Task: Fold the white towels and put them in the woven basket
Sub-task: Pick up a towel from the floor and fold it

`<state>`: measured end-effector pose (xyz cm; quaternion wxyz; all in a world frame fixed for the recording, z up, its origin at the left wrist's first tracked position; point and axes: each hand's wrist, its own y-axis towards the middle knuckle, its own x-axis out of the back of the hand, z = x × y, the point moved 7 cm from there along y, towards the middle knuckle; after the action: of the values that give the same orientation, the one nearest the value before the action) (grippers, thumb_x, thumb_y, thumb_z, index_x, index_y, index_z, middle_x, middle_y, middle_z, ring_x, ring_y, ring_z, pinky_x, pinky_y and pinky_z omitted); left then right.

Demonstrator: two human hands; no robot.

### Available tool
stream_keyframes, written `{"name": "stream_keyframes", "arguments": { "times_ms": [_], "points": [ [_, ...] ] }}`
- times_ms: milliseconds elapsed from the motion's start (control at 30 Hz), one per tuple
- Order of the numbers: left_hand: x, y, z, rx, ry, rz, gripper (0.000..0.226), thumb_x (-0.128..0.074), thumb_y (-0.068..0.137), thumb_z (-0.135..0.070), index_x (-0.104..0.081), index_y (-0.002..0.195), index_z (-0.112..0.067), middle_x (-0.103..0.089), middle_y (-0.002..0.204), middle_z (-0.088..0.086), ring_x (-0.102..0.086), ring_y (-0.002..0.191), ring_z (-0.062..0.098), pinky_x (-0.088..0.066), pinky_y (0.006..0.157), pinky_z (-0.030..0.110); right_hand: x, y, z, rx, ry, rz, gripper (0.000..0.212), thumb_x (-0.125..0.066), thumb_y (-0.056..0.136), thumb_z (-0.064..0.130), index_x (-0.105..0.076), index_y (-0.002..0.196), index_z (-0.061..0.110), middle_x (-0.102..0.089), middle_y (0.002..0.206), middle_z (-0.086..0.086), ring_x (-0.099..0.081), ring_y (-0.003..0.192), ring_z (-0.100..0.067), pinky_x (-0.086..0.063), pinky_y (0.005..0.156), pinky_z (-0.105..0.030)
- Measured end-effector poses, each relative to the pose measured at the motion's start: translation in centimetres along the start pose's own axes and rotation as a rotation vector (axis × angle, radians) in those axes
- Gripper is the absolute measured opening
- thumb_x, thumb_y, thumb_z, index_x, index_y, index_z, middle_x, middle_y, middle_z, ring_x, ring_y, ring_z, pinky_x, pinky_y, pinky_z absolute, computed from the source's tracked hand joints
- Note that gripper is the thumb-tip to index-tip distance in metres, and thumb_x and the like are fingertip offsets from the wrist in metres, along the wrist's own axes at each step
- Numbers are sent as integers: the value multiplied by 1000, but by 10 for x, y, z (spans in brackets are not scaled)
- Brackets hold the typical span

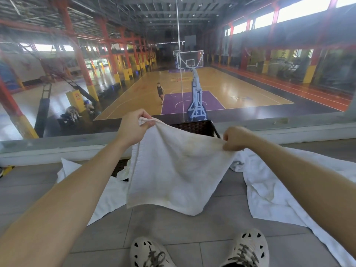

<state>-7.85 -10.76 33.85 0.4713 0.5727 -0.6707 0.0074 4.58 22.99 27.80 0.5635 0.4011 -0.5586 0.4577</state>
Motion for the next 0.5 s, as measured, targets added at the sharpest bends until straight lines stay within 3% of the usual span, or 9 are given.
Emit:
{"name": "stream_keyframes", "arguments": {
  "times_ms": [67, 133, 200, 267, 367, 500],
  "points": [
    [-9, 3, -17, -29, 14, 32, 10, -82, 96, -26, -73, 95, -23, -73, 96, -9, -66, 93, 13, -54, 79, 35, -20, 0, 19, 20, 22, 38, 42, -80, 82, 52, -59, 87, 17, -62, 86, 1, -57, 79, -21, -47, 66, -33],
    [-17, 6, -33, -70, 29, 74, 9, -81, 96, -26, -72, 95, -26, -73, 97, -10, -65, 94, 10, -52, 77, 31, -39, -3, 46, 55, 212, 45, 79, -80, 62, 82, -57, 108, 22, -64, 103, 5, -60, 94, -21, -54, 81, -38],
    [-21, 6, -48, -124, 64, 132, 11, -79, 98, -26, -70, 93, -29, -72, 99, -11, -64, 94, 7, -49, 74, 29, -51, -2, 77, 118, 312, 33, 95, -75, 56, 92, -56, 118, 23, -66, 107, 4, -61, 101, -23, -57, 88, -45],
    [-20, 6, -56, -167, 98, 189, 13, -77, 99, -25, -67, 93, -31, -72, 100, -12, -63, 95, 6, -49, 74, 30, -51, 1, 100, 176, 399, -7, 77, -79, 67, 83, -63, 109, 20, -70, 103, 1, -65, 99, -25, -58, 85, -43],
    [-4, 6, -49, -161, 160, 216, 13, -75, 101, -23, -65, 96, -29, -71, 102, -11, -62, 97, 4, -48, 76, 26, -30, 9, 105, 167, 505, -46, 47, -88, 78, 60, -69, 77, 17, -69, 79, 0, -67, 79, -21, -52, 63, -34],
    [21, 4, -28, -94, 188, 202, 12, -72, 103, -21, -62, 101, -27, -70, 105, -10, -64, 100, 13, -44, 74, 24, 5, 12, 107, 155, 423, 9, 49, -93, 76, 49, -61, 60, 17, -54, 63, 2, -51, 65, -19, -39, 55, -28]
  ]
}}
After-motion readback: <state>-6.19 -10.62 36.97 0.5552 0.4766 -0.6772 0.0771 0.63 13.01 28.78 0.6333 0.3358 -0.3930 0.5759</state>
